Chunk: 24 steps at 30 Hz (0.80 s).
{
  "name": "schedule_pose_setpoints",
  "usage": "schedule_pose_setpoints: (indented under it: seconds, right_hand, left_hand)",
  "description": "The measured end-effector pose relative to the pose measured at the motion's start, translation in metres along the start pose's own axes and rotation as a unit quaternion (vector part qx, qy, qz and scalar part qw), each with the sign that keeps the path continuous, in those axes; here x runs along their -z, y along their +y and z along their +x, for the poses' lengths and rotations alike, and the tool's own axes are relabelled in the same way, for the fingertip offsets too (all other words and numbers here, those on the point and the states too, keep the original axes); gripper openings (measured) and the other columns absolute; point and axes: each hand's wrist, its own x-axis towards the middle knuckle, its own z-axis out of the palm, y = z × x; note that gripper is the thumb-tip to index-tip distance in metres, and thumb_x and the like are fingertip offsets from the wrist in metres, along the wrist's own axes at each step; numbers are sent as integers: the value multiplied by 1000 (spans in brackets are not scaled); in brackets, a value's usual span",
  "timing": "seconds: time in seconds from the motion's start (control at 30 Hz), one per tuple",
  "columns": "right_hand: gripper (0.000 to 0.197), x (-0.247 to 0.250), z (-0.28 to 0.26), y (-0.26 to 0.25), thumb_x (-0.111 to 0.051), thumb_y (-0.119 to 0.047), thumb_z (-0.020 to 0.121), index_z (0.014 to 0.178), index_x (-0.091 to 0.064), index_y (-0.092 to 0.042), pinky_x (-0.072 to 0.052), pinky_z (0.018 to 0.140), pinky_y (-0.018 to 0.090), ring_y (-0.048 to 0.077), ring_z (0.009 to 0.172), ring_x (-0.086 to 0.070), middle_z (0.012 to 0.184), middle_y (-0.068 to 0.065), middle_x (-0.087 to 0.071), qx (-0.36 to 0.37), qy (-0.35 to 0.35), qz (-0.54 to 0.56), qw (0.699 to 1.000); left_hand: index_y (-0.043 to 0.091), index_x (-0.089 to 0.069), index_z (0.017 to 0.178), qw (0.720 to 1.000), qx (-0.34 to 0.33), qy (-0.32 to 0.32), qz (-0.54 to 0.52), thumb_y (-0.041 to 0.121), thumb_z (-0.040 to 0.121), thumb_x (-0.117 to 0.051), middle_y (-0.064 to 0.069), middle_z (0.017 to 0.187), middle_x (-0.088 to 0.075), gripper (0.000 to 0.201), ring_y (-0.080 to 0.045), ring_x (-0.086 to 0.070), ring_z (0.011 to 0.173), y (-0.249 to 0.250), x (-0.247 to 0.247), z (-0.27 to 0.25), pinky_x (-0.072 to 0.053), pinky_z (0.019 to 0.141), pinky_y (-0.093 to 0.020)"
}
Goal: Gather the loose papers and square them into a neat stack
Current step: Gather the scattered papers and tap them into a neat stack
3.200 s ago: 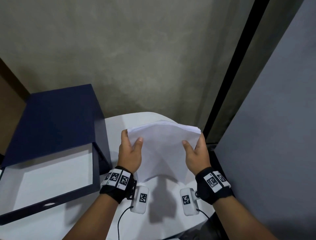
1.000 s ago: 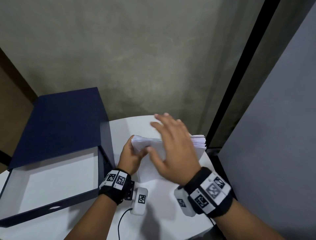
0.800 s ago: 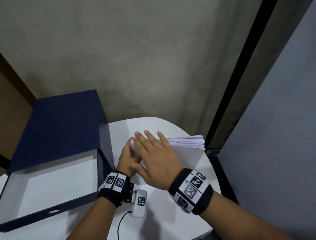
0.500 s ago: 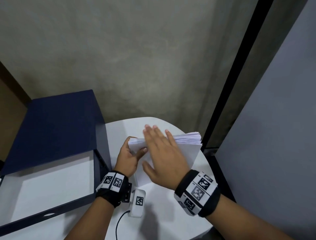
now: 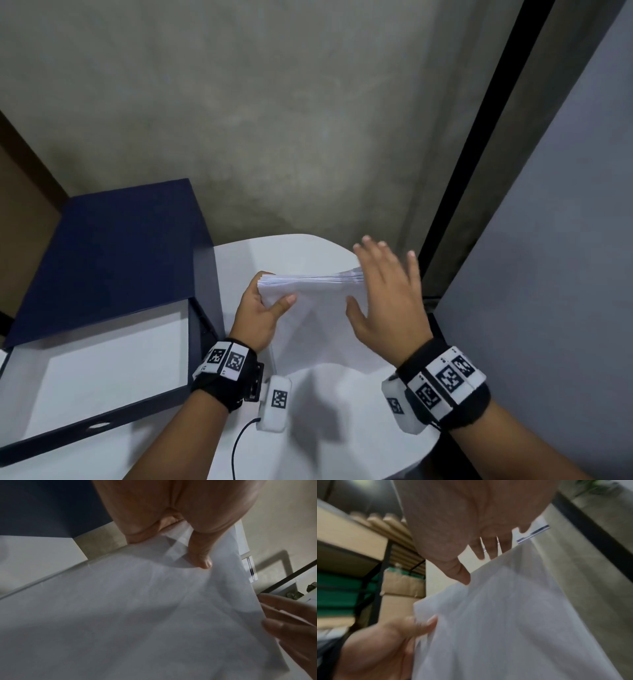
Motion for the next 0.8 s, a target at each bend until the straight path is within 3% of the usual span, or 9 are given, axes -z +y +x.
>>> schedule_pose_setpoints:
  seconds: [0.1, 0.13, 0.2, 0.27, 0.37, 0.5, 0.6, 0.7, 0.8]
  right_hand:
    - [93, 1, 5, 25, -70, -38, 75, 153, -22, -24, -8, 123, 43, 10, 149, -21, 161, -6, -24, -77, 49, 157, 983]
    - [97, -4, 4, 36, -75, -38, 72, 153, -20, -28, -14, 122, 39, 7, 147, -25, 159, -8, -28, -108, 25, 272, 956]
    - [90, -19, -2, 51, -84, -32, 71, 146, -33, -29, -35, 114, 39, 6, 134, -46, 144, -8, -52, -169, -42, 488, 855]
    - [52, -36, -10, 57, -80, -11, 78, 124, -56, -17, -49, 99, 45, 8, 108, -65, 113, -8, -71, -205, -45, 566, 797]
    - [25, -46, -16, 48, -62, 2, 91, 106, -60, -18, -49, 89, 38, 8, 94, -67, 97, -10, -73, -218, -6, 559, 800]
    - [19, -43, -11, 34, -55, -22, 95, 104, -52, -39, -53, 89, 40, 19, 99, -66, 103, -7, -67, -199, 35, 532, 822]
    - [18, -38, -8, 27, -52, -24, 95, 105, -48, -39, -52, 86, 33, 13, 97, -64, 100, -11, -63, -173, 80, 516, 835]
    - [20, -49, -19, 24, -51, -18, 99, 112, -45, -32, -50, 87, 30, 2, 95, -63, 102, -11, -63, -206, 48, 509, 834]
    - [39, -58, -28, 19, -50, -27, 98, 134, -39, -17, -47, 102, 45, 14, 112, -62, 115, -3, -64, -254, 2, 495, 831]
  left_hand:
    - [18, -58, 97, 1000, 8, 7, -5, -5, 80, -69, -10, 98, -70, 31, -28, -65, 92, 1, 0, -2, -49, 94, -51]
    - [17, -58, 98, 1000, 11, 16, -9, -7, 81, -68, -12, 99, -69, 31, -28, -65, 93, 1, 1, -2, -48, 95, -52]
    - [13, -57, 100, 999, 13, 29, -13, -7, 81, -68, -14, 102, -69, 29, -29, -65, 95, 1, 2, -2, -47, 98, -54]
    - [13, -57, 103, 999, 13, 35, -14, 1, 79, -72, -15, 105, -69, 31, -30, -65, 98, 2, 1, -2, -46, 99, -57]
    - [18, -55, 104, 999, 4, 37, 6, 13, 78, -72, -10, 103, -69, 31, -28, -66, 97, 7, -5, -4, -46, 98, -58]
    - [32, -51, 106, 997, -28, 57, 33, 29, 82, -66, -7, 105, -68, 29, -30, -65, 101, 18, -13, -5, -48, 97, -56]
    - [43, -47, 100, 994, -58, 70, 62, 32, 85, -60, -4, 100, -65, 22, -27, -65, 93, 24, -19, -7, -53, 88, -50]
    - [34, -43, 110, 991, -35, 61, 111, 29, 89, -57, -1, 104, -64, 25, -23, -64, 95, 11, -22, -18, -53, 88, -49]
    - [19, -32, 138, 989, 25, 66, 132, 48, 84, -55, -8, 136, -55, 65, -26, -53, 125, -6, -19, -24, -42, 106, -51]
